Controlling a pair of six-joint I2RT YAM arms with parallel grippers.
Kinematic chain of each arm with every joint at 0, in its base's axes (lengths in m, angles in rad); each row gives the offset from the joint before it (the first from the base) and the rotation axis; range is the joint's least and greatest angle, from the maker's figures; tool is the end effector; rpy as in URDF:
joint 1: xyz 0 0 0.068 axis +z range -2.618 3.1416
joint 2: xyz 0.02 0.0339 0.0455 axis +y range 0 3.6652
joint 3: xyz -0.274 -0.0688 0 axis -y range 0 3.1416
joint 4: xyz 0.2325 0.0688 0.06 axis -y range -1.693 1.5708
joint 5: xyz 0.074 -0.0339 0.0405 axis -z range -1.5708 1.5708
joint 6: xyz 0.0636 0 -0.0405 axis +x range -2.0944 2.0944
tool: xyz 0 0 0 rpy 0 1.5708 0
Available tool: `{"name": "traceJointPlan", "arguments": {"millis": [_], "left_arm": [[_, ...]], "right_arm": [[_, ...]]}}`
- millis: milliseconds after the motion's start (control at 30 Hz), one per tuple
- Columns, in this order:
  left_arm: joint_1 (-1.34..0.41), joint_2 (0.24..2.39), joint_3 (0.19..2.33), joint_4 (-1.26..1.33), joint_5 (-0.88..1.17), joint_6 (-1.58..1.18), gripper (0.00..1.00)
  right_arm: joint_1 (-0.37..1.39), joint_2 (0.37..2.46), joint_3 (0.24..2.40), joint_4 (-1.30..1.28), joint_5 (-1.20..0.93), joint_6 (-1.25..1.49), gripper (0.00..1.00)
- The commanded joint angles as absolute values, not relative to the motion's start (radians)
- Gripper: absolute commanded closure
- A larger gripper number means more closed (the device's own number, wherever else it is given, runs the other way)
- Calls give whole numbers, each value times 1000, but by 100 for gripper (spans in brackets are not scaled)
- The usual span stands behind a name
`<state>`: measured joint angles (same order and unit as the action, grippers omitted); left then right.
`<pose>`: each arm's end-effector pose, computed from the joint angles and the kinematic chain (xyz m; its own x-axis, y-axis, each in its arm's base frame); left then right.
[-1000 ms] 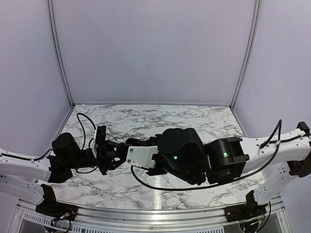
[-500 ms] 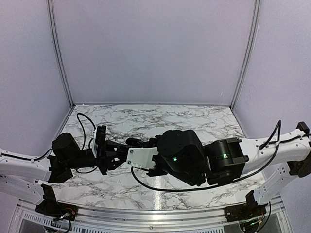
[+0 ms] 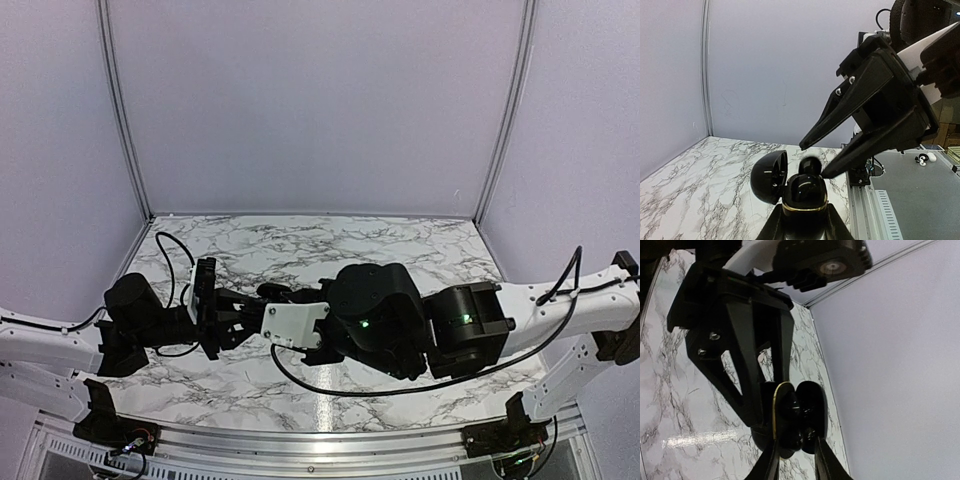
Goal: Insert the wireless bluetooth earbuds into the charging case
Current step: Place the right earbud in the right side groove of the charging case, then close the charging case.
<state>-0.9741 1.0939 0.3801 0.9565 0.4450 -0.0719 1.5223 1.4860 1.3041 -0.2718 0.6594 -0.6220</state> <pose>0.1104 -0.2113 0.2816 0.0642 -0.2099 -0.9756 0.9886 0.1469 0.0334 0.0558 0.3457 0.3490 0.4271 -0.6986 -0.5740 -0.6323 0.2231 -0.7419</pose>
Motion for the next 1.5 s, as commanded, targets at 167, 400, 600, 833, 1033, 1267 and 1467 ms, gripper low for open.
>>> {"name": "traceJointPlan", "arguments": {"millis": [167,400,600,833,1033,1267,1467], "left_arm": [[-970,1071,399,1008,443,-76,100],[-969,1078,403,1008,437,-74,100],[-970,1088,412,1007,449,-68,100],[-969,1104,428,1008,472,-64,100],[-969,1112,437,1007,476,-70,100],[-969,1112,436,1008,476,-74,100],[-969,1103,427,1008,458,-84,100]], "right_arm": [[1526,1428,1318,-285,567,-583,61],[1516,1339,1270,-241,500,-546,57],[1432,1271,1251,-217,395,-436,59],[1347,1293,1272,-224,351,-358,56],[1347,1342,1278,-235,348,-357,54],[1347,1380,1270,-234,363,-359,54],[1347,1365,1261,-256,295,-372,55]]}}
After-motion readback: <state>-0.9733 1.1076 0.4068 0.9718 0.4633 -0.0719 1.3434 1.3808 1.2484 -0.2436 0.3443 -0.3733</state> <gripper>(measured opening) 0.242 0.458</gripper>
